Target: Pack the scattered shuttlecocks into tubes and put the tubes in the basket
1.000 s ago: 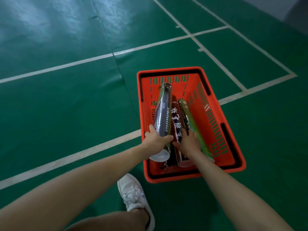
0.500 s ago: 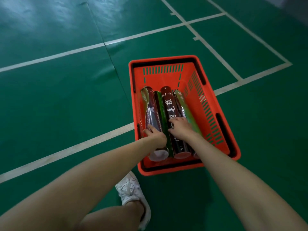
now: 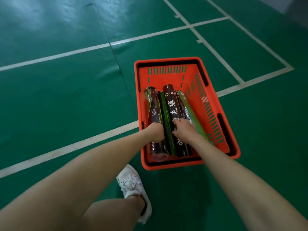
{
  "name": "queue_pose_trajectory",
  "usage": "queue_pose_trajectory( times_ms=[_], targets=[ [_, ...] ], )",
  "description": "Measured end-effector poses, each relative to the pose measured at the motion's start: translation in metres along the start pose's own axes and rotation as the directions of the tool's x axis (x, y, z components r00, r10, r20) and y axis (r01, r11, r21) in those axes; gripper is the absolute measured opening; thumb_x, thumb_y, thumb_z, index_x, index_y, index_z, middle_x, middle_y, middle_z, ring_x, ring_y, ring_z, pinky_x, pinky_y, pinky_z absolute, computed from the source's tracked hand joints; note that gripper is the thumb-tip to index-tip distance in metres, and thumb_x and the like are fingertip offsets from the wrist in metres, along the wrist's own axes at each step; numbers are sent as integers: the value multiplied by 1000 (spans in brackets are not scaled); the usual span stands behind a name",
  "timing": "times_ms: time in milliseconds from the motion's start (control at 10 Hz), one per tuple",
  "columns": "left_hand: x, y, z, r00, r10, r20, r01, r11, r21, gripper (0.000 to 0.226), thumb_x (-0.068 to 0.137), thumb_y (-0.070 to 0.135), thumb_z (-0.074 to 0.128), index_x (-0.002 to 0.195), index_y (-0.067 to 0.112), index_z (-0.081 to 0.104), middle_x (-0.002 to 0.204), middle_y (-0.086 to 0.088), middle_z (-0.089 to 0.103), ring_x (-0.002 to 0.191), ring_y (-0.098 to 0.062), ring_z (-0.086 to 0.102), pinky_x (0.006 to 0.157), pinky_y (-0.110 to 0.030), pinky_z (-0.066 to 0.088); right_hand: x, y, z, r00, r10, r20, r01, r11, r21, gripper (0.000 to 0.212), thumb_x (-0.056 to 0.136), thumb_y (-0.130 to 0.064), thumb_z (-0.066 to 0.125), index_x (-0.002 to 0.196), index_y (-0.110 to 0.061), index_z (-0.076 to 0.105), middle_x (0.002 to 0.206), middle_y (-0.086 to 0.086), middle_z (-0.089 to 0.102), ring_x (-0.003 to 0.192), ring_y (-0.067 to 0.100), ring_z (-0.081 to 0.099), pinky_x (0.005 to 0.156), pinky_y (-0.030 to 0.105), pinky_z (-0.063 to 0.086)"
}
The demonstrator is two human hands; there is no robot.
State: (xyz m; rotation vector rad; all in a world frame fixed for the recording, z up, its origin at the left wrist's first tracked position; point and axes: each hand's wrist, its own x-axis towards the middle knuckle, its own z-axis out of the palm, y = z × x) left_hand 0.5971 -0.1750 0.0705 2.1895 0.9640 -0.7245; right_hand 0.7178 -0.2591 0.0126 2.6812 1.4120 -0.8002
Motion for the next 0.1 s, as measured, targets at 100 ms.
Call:
queue_pose_trajectory(
  times_ms=[100],
  targets=[
    [-30,-3,-18,993,70,-91,-65,996,53,29,96,13,47,119,3,62,119,-13,63,108,-29,60,85,-32,48,-10,-19,-26,996,-74,-44,74,997,0,46,92,-28,54,136,-16,45,133,7,51,122,27,47,101,42,40]
  ],
)
